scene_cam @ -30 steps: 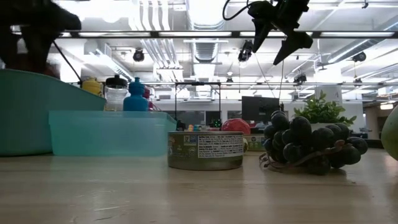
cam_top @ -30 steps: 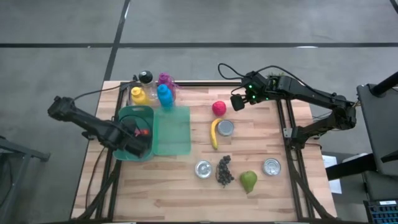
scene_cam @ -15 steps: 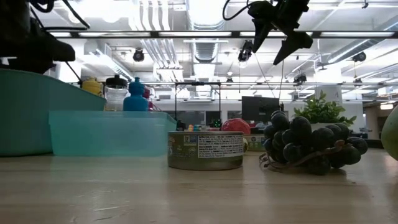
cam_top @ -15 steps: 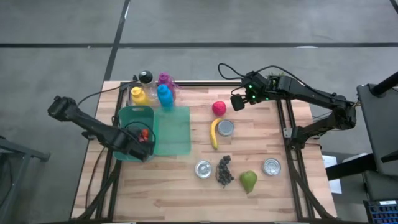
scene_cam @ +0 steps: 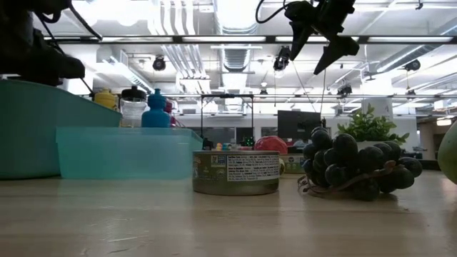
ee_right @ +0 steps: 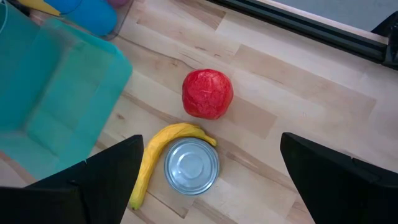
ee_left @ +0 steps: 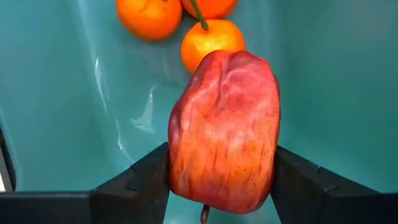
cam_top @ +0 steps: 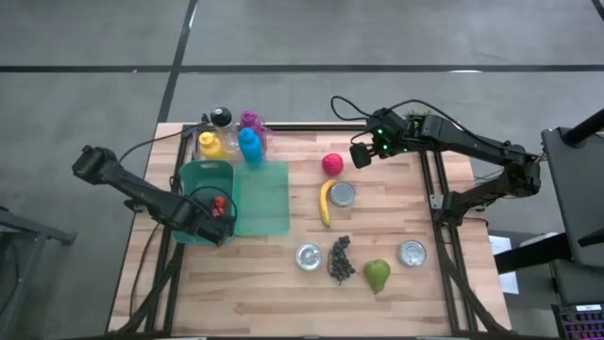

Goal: Pick & Place Food Item
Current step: Put the dark red apple into the green bin, then put the banana into the green bin

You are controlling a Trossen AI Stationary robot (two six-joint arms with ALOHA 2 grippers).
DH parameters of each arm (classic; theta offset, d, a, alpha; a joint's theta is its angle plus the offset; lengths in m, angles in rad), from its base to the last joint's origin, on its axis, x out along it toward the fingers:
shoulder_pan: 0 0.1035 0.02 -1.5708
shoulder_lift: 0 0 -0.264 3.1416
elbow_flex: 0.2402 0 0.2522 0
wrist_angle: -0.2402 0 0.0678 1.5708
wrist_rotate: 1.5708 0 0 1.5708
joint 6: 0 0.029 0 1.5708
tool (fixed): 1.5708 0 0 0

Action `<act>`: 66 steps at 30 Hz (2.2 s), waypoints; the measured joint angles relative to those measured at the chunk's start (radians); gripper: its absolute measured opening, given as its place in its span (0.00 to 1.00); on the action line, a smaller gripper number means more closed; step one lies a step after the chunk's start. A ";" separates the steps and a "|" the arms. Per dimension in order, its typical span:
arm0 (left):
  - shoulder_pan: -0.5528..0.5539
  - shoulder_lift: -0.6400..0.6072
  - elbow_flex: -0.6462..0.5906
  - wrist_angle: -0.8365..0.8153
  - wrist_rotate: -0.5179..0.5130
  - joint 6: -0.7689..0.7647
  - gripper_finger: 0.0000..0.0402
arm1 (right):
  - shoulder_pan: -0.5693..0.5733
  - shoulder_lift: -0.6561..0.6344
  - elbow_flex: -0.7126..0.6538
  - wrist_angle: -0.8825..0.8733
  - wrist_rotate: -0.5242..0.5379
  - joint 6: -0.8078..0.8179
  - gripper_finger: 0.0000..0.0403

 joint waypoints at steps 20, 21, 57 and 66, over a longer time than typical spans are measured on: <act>0.000 0.000 -0.042 0.078 0.023 0.013 0.56 | 0.000 0.000 0.000 0.000 0.000 0.000 0.94; 0.000 0.000 -0.042 0.078 0.023 0.023 0.56 | 0.000 0.000 0.000 0.000 0.000 0.000 0.94; 0.001 0.000 -0.027 0.075 0.023 0.022 0.87 | 0.000 0.000 0.000 0.000 0.000 0.000 0.94; 0.000 -0.001 -0.014 0.057 -0.011 0.024 0.87 | 0.000 0.000 0.000 0.000 0.000 0.000 0.94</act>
